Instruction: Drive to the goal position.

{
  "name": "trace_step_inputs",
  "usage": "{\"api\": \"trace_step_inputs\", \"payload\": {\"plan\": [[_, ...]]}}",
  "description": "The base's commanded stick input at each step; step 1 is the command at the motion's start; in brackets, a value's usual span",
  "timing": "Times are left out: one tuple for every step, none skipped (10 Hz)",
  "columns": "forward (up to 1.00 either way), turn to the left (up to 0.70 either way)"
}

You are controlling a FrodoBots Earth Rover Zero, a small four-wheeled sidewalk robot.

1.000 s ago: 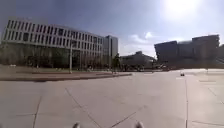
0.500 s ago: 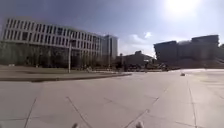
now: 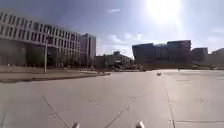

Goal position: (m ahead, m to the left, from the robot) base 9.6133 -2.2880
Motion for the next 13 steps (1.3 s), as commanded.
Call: {"api": "trace_step_inputs", "payload": {"plan": [[0.0,-0.7],[0.0,-0.7],[0.0,-0.7],[0.0,-0.7],[0.15,-0.56],[0.7,-0.01],[0.7,-0.01],[0.7,0.03],[0.7,0.13],[0.7,0.13],[0.7,0.13],[0.7,0.13],[0.7,0.1]]}}
